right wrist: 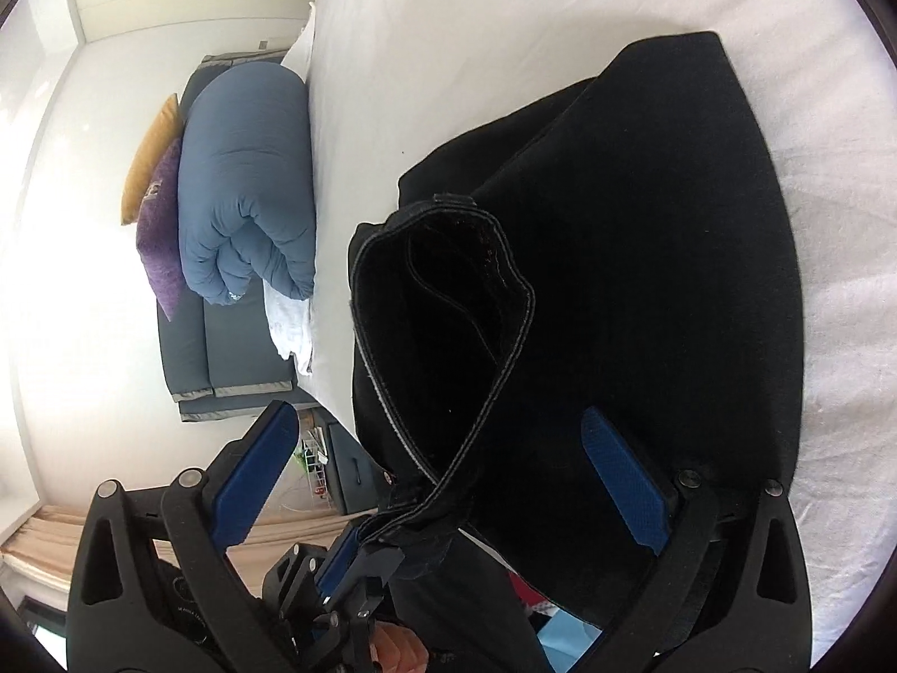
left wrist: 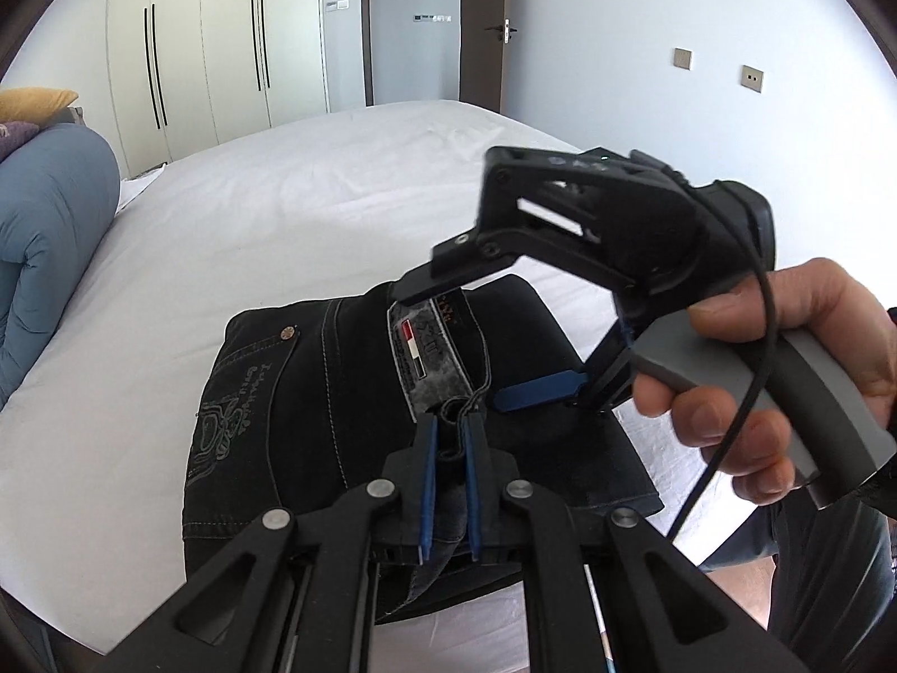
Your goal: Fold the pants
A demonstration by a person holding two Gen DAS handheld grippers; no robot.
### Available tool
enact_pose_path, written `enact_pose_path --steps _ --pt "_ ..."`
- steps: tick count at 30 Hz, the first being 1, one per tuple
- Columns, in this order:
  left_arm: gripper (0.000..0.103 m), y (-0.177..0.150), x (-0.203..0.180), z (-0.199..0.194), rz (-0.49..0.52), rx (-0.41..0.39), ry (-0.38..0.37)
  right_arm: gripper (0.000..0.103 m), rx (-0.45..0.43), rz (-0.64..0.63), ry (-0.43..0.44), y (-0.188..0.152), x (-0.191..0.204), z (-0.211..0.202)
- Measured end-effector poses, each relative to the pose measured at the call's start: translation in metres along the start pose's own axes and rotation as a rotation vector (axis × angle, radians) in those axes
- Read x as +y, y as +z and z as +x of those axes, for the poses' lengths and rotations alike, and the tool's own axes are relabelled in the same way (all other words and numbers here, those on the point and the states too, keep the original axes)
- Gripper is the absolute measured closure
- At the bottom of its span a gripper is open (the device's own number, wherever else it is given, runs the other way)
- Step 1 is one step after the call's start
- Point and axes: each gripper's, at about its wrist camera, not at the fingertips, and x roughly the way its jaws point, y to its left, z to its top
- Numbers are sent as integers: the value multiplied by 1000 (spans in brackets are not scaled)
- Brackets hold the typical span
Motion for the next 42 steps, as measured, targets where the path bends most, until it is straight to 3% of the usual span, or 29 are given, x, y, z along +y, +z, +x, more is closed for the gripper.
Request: enact_pose_path --steps 4,6,7,8,9,12,23,39,42 --pt "94 -3 -8 -2 17 -2 2 3 8 -41 -32 9 11 21" --pt "94 -5 -9 -2 24 1 4 39 7 -95 -57 14 21 29" --pt "94 -5 -9 -2 27 0 4 46 6 -108 -76 16 24 31" --pt "94 -5 -10 -3 29 -3 3 67 -1 -120 -102 17 26 30" --pt "94 -3 -15 -3 32 -3 -2 82 -10 -134 -129 18 27 27" --pt "94 0 -24 -1 51 -8 -22 91 -39 -170 -155 16 27 14" --pt "94 17 -70 6 141 -13 -93 92 -116 -196 -144 16 15 -47" --pt "94 -1 -102 38 184 75 -149 92 -135 -101 -119 19 -43 -53" --pt "88 -7 -103 45 176 95 -176 92 -145 -95 -76 15 -57 -52"
